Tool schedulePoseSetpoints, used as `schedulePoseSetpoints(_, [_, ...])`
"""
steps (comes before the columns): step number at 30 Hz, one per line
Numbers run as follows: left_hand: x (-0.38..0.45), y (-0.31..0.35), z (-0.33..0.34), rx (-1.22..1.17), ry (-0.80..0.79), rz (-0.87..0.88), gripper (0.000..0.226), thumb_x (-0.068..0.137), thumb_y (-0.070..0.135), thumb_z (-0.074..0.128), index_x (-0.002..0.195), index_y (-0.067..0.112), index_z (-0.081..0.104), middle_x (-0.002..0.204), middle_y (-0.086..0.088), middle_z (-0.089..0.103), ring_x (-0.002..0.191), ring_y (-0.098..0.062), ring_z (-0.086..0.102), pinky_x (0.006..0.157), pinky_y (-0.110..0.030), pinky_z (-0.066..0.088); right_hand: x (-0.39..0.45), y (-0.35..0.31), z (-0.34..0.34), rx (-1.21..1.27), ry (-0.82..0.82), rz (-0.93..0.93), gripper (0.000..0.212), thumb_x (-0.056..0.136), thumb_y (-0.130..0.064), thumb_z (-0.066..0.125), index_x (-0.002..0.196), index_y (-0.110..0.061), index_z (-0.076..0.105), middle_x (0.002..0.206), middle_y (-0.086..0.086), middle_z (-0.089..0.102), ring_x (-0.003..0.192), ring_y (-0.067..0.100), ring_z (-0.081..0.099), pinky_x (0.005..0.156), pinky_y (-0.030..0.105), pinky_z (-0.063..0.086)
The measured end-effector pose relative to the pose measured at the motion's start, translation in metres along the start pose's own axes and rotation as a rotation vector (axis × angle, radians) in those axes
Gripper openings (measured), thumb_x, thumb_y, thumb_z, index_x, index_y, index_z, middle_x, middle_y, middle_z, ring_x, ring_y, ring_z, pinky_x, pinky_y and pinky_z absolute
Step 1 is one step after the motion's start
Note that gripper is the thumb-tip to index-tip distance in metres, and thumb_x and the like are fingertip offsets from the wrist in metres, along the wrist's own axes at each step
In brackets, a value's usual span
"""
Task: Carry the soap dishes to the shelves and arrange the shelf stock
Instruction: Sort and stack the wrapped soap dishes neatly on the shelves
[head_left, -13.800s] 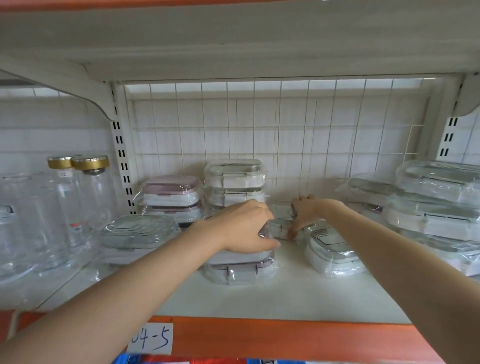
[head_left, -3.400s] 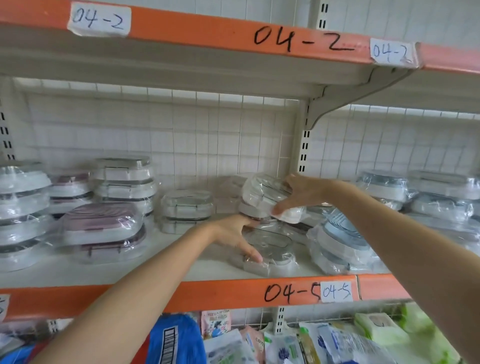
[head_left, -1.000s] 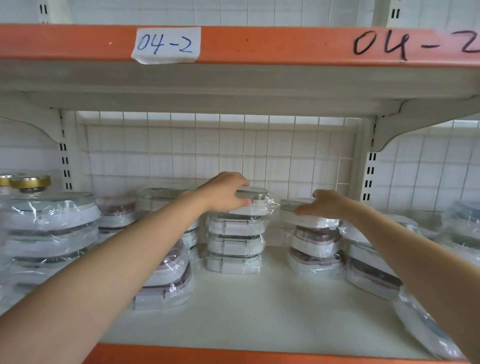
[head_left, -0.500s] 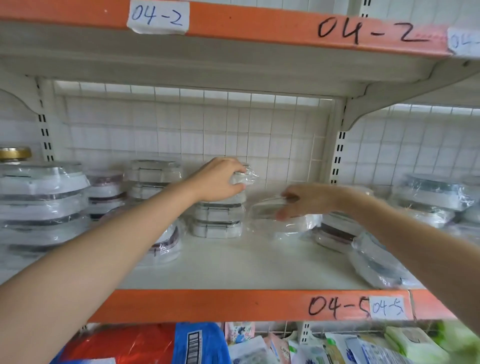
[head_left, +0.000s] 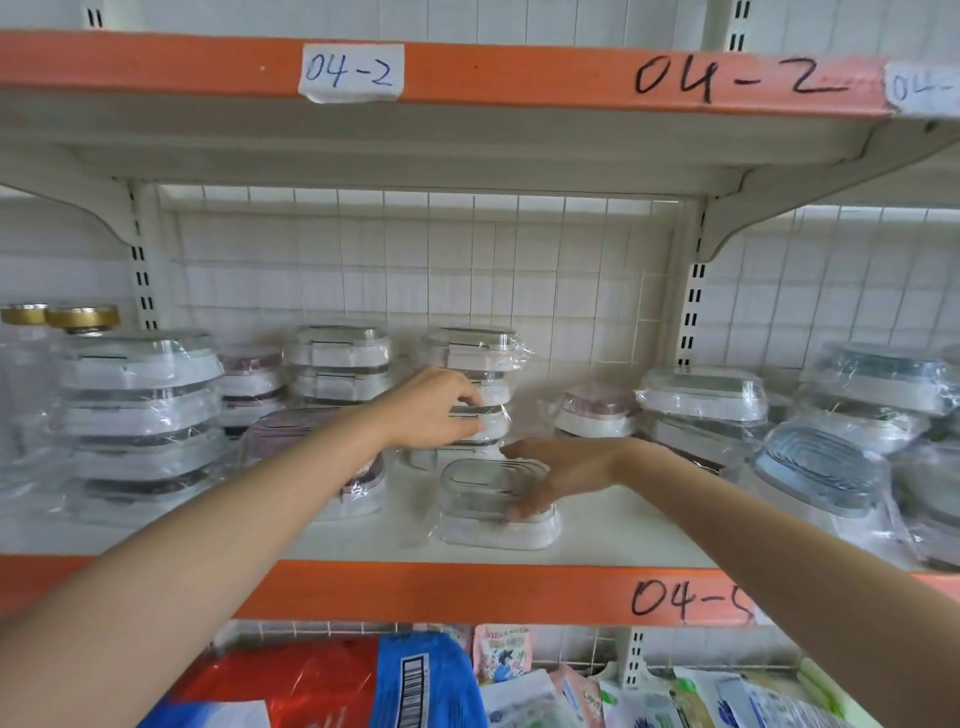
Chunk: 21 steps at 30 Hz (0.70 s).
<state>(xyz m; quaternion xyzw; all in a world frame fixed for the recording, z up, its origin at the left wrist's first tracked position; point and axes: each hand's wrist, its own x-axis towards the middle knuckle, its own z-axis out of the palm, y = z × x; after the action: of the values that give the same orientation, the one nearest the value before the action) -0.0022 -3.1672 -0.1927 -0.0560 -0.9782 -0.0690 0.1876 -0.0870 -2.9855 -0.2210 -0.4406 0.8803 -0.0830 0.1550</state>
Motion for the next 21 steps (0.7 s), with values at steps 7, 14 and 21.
schedulePoseSetpoints(7, [0.023,0.02,0.017,-0.038,-0.071,-0.032,0.037,0.09,0.037,0.058,0.111,0.009,0.069,0.113,-0.005,0.067,0.11,-0.02,0.057,0.087,-0.024,0.038,-0.032,0.041,-0.038,-0.085,0.118,0.102,0.061,0.079,-0.057,0.066,0.129,-0.026,0.051,0.127,-0.007,0.054,0.115,0.015,0.051,0.102,0.033,0.038])
schedulePoseSetpoints(14, [0.065,0.056,0.051,-0.099,-0.127,-0.069,0.031,0.088,0.034,0.061,0.104,0.008,0.067,0.112,-0.008,0.065,0.103,-0.024,0.059,0.09,-0.035,0.048,-0.074,0.095,-0.088,-0.144,0.251,0.221,0.073,0.084,-0.05,0.063,0.145,-0.02,0.035,0.146,-0.002,0.042,0.132,0.019,0.041,0.111,0.033,0.028])
schedulePoseSetpoints(21, [0.104,0.084,0.069,-0.123,-0.038,-0.171,0.037,0.09,0.041,0.056,0.09,0.005,0.062,0.105,-0.008,0.057,0.104,-0.025,0.054,0.086,-0.034,0.047,-0.078,0.138,-0.114,-0.239,0.388,0.338,0.082,0.08,-0.058,0.063,0.145,-0.018,0.035,0.146,0.005,0.036,0.134,0.023,0.034,0.113,0.043,0.03])
